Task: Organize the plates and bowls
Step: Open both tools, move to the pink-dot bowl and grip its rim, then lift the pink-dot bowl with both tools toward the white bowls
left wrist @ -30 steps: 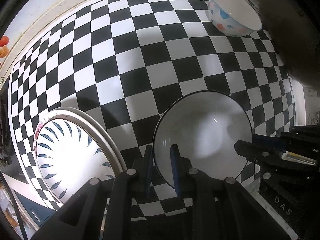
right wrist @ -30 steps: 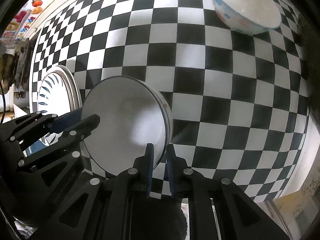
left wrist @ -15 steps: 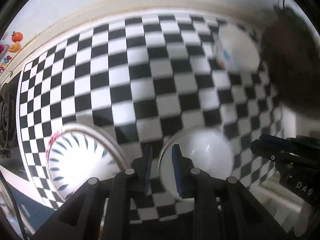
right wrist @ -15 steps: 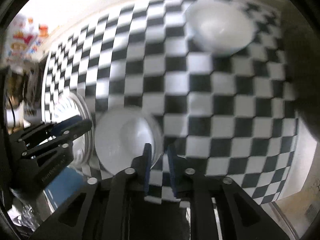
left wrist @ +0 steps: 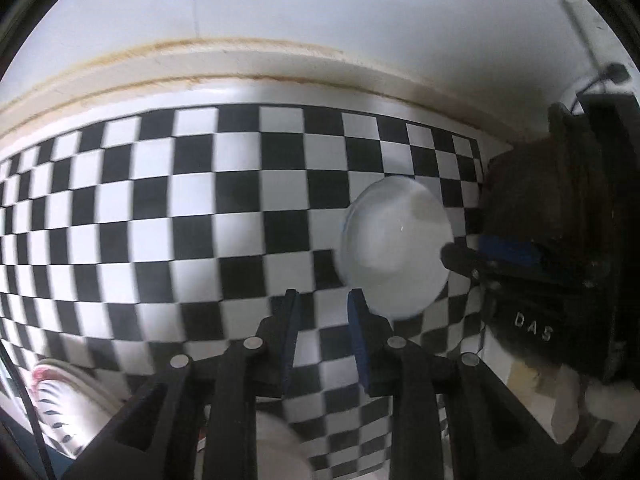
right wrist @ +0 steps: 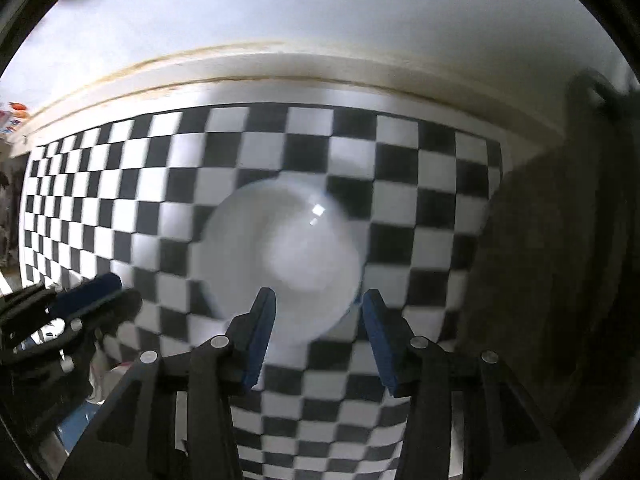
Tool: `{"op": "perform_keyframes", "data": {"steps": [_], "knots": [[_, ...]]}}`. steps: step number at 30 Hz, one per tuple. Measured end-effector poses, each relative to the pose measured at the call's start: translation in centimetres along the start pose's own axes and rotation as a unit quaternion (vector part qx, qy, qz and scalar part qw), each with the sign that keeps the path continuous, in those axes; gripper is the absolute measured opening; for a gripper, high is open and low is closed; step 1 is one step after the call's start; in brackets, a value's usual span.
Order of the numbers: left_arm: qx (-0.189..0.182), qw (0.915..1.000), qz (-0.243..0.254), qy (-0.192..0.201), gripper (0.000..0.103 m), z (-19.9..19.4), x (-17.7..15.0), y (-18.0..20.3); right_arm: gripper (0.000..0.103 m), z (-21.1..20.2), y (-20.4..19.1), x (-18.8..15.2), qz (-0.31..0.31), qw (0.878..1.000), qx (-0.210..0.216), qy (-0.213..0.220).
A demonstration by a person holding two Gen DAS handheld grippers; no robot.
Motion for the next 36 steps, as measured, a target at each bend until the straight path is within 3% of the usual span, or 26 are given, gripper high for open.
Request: {"op": "perform_keyframes", "data": {"steps": [9, 17, 20, 24, 36], "knots": [[-0.013, 0.9989, -0.022, -0.04, 0.022, 5.2, 1.5, 0.8, 0.048, 4.1, 0.9, 3.2, -0.028, 0.997, -0.005, -0.069], [-0.007, 0.9982, -0.012, -0.058, 0.022, 7.6, 2.0, 1.4, 0.048, 6.2, 0.5, 4.1, -0.04, 0.995, -0.012, -0.089], [-0.006, 0.9982, -0.008, -0.059, 0.018, 8.3, 1.9, 1.5, 0.039, 6.7, 0.3, 4.5, -0.041, 0.995, -0.009, -0.093], [-0.002, 0.9984, -0.011, -0.056, 0.01, 9.0, 2.1, 1.2, 0.016, 7.3, 0.2, 4.5, -0.042, 0.994, -0.01, -0.1], [0.011, 0.9988, -0.009, -0.048, 0.009, 8.2, 2.0, 0.1, 0.01, 6.3, 0.1, 4.2, -0.035, 0.995, 0.008, -0.094]]}}
Point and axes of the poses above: each gripper's, at about its wrist camera, not at the fingertips, and z roughly the way its jaws point, y to its right, x to its top, the point moved 7 cm from there along z, roughly the way its jaws point, and after that the axes turned 6 degrees about z, right-handed, at the moved point
